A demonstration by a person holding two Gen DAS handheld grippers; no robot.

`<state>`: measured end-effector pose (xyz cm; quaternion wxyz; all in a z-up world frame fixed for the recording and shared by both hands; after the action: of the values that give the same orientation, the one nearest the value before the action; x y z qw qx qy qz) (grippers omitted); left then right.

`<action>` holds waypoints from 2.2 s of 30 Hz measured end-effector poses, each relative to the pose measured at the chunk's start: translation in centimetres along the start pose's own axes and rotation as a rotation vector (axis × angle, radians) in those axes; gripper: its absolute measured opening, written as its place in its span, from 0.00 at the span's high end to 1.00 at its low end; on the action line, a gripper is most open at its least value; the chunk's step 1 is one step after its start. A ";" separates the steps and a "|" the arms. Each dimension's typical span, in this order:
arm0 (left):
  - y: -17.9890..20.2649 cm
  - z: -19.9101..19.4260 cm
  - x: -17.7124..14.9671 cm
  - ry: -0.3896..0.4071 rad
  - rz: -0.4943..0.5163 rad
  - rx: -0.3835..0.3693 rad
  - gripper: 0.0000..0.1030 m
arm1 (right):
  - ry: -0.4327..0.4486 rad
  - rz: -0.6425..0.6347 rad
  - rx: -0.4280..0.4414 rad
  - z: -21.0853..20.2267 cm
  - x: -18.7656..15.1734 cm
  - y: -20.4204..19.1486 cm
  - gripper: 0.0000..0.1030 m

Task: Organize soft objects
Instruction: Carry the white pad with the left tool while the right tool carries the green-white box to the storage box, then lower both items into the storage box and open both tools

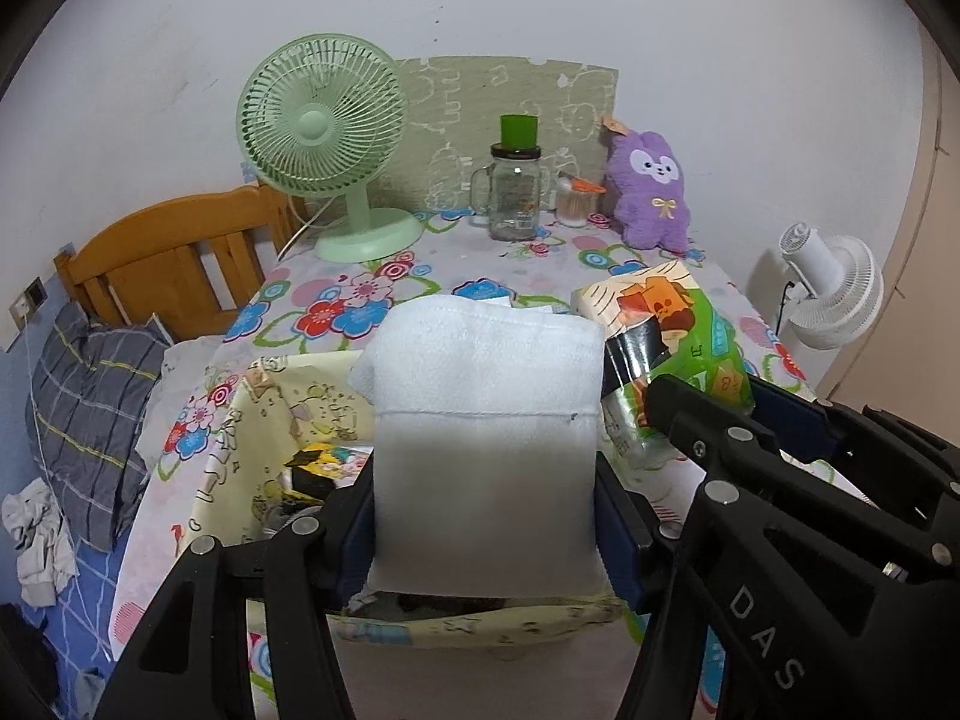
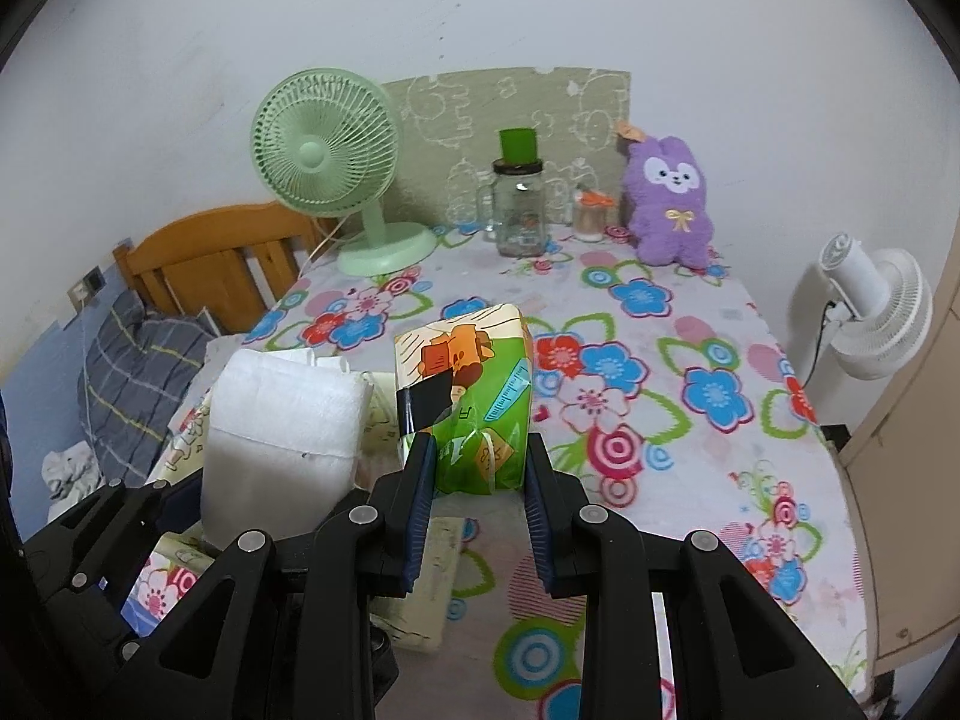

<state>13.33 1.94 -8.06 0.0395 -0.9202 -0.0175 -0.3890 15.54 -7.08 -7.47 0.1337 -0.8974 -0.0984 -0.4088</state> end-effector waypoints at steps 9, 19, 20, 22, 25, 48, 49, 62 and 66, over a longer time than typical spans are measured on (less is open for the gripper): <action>-2.3 1.5 -0.4 -0.027 -0.013 0.022 0.37 | -0.025 -0.022 0.028 2.1 -0.2 -2.2 0.70; -4.5 3.5 -1.2 -0.078 -0.028 0.053 0.24 | -0.072 -0.044 0.058 4.4 -0.8 -4.1 0.70; -4.6 3.6 -1.3 -0.082 -0.027 0.055 0.22 | -0.077 -0.047 0.060 4.6 -0.8 -4.3 0.70; -4.9 3.9 -1.3 -0.087 -0.019 0.055 0.16 | -0.085 -0.052 0.064 5.0 -1.0 -4.6 0.70; -5.5 4.4 -1.4 -0.090 -0.015 0.070 0.13 | -0.100 -0.054 0.071 5.7 -1.1 -5.0 0.70; -6.5 5.1 -2.0 -0.118 -0.037 0.046 0.07 | -0.143 -0.076 0.106 6.9 -1.3 -5.8 0.29; -6.5 4.9 -2.0 -0.114 -0.038 0.047 0.06 | -0.131 -0.079 0.115 6.5 -1.2 -5.8 0.29; -4.4 2.6 -1.4 -0.078 -0.023 0.034 0.00 | -0.048 -0.065 0.040 2.8 -0.7 -3.6 0.16; -3.6 1.8 -1.2 -0.061 -0.016 0.030 0.00 | -0.025 -0.058 0.024 1.6 -0.7 -2.8 0.15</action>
<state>13.56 5.64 -9.97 0.0494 -0.9308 -0.0319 -0.3607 15.42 -3.99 -8.52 0.1314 -0.8976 -0.1310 -0.4000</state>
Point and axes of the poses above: each gripper's, at about its wrist camera, not at the fingertips, and z roughly the way its jaws point, y to its right, x to its top, the point moved 4 cm from there along z, roughly the way its jaws point, and after that the axes turned 5 degrees about x, right-handed, at the moved point
